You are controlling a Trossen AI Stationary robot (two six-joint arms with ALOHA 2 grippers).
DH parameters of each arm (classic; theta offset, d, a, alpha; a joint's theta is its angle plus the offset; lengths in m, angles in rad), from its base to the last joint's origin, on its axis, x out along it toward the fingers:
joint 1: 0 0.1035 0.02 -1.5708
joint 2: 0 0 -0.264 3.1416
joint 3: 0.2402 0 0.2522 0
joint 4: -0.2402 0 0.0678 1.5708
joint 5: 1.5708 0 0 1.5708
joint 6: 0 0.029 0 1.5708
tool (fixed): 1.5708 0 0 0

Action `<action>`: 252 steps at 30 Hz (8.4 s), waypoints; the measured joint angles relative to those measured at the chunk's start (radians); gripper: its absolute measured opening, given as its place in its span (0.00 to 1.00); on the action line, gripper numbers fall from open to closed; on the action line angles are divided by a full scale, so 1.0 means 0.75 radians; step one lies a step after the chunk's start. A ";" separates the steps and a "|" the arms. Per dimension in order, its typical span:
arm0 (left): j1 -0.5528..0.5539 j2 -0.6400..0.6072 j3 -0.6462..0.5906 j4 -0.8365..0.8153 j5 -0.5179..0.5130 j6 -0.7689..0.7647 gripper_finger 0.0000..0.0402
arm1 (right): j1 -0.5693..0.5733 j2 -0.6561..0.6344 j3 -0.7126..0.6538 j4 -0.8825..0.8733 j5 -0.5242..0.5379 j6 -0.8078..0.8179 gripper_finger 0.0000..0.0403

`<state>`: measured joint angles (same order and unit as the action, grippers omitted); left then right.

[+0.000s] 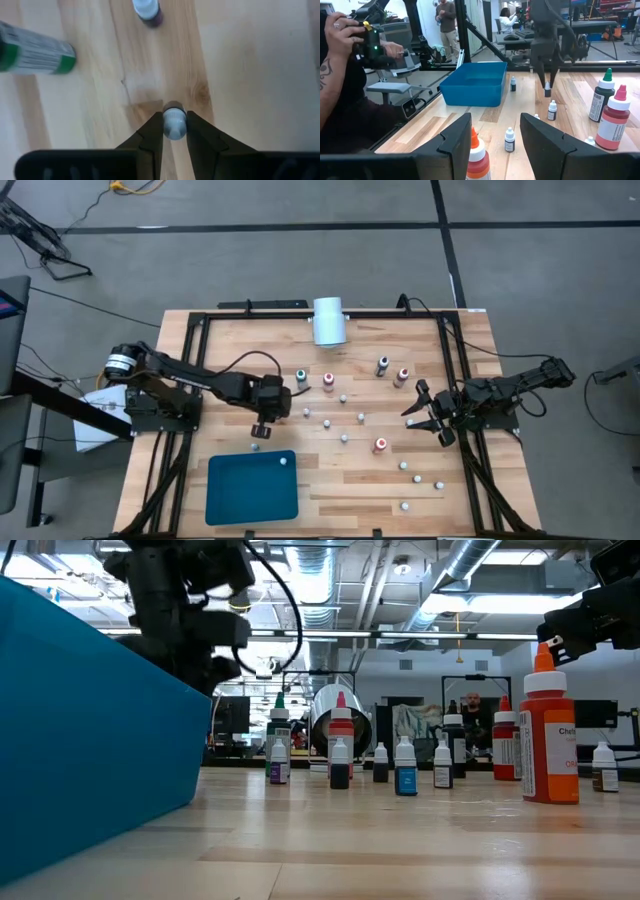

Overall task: Pick & Place food coloring
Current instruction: Put the small black food coloring bottle into the blue bin

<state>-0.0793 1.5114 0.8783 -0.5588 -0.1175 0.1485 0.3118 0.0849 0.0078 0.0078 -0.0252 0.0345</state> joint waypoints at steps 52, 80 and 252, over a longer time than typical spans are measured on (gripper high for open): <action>-0.646 0.200 0.327 -0.217 -0.034 -0.002 0.15 | 0.000 0.000 0.000 0.000 0.000 0.000 0.39; -0.580 0.325 0.354 -0.237 -0.024 0.071 0.15 | 0.000 0.000 0.000 0.000 0.000 0.000 0.39; -0.588 -0.014 -0.050 -0.198 -0.089 -0.537 0.35 | 0.000 -0.002 0.000 0.001 -0.001 0.000 0.39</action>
<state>-0.5205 1.5012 0.8407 -0.7077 -0.1844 -0.2541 0.3118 0.0831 0.0078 0.0085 -0.0259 0.0342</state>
